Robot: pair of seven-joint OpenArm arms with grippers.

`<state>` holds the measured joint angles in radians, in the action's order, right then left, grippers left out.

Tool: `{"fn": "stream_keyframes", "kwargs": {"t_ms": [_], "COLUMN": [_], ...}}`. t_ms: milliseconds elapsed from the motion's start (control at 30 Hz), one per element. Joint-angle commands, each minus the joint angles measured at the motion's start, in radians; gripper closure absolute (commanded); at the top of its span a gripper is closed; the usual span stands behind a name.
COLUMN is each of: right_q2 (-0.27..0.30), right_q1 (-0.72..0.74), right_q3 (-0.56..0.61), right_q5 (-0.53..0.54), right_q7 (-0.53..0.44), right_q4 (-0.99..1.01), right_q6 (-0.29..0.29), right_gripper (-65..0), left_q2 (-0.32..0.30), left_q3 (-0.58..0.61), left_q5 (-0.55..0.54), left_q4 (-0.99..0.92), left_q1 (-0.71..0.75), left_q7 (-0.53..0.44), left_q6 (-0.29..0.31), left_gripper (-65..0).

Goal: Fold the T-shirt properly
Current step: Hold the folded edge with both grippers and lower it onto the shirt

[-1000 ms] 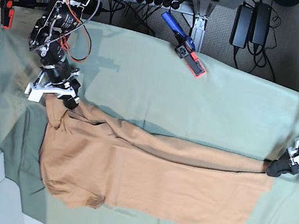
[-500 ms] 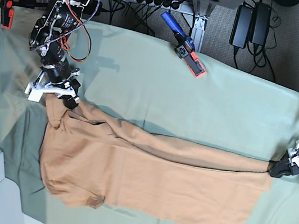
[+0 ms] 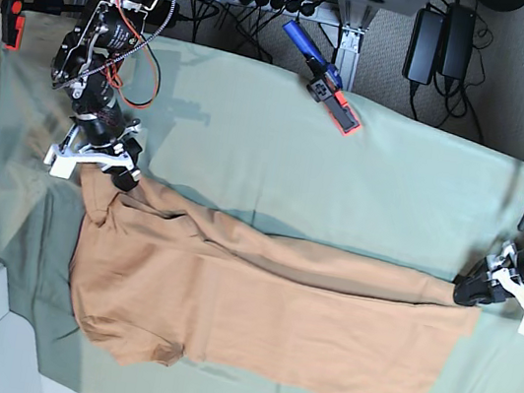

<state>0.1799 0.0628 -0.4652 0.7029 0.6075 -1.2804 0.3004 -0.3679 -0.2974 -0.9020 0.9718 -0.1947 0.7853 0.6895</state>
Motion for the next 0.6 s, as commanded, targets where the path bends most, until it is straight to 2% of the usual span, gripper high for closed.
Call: {"fn": "stream_keyframes", "kwargs": {"t_ms": [0,133,167,200,300,400,500,567], "right_q2": [0.011,0.011,0.011,0.011,0.011,0.016,0.036,0.059], "right_q1": [0.011,0.011,0.011,0.011,0.011,0.011,0.011,0.008], "right_q3": [-0.002,-0.002,-0.002,-0.002,-0.002,-0.002,-0.002,-0.002], "right_q5": [0.012,0.012,0.012,0.012,0.012,0.031,0.059,0.089], "right_q7": [-0.008,-0.008,-0.008,-0.008,-0.008,-0.007,0.017,0.043], "right_q4": [-0.014,-0.014,-0.014,-0.014,-0.014,-0.014,-0.017,-0.018], "right_q6": [0.083,0.083,0.083,0.083,0.084,0.103,0.117,0.120], "right_gripper": [0.0,0.0,0.0,0.0,0.0,0.0,0.0,0.0], "left_q2": [-0.010,-0.010,-0.010,-0.010,-0.010,-0.012,-0.027,-0.044], "left_q3": [-0.002,-0.002,-0.002,-0.002,-0.002,-0.002,-0.002,-0.002], "left_q5": [-0.014,-0.014,-0.014,-0.014,-0.014,-0.021,-0.190,-0.251], "left_q4": [0.010,0.010,0.010,0.010,0.010,0.011,0.016,0.025], "left_q1": [-0.019,-0.021,-0.023,-0.024,-0.024,-0.024,-0.024,-0.021], "left_q7": [-0.011,-0.027,-0.027,-0.027,-0.027,-0.010,0.159,0.242], "left_q6": [0.009,0.009,0.009,0.009,0.009,0.009,0.009,0.009], "left_gripper": [-33.2,-32.7,-30.0,-24.1,0.0,0.0,0.0,0.0]}}
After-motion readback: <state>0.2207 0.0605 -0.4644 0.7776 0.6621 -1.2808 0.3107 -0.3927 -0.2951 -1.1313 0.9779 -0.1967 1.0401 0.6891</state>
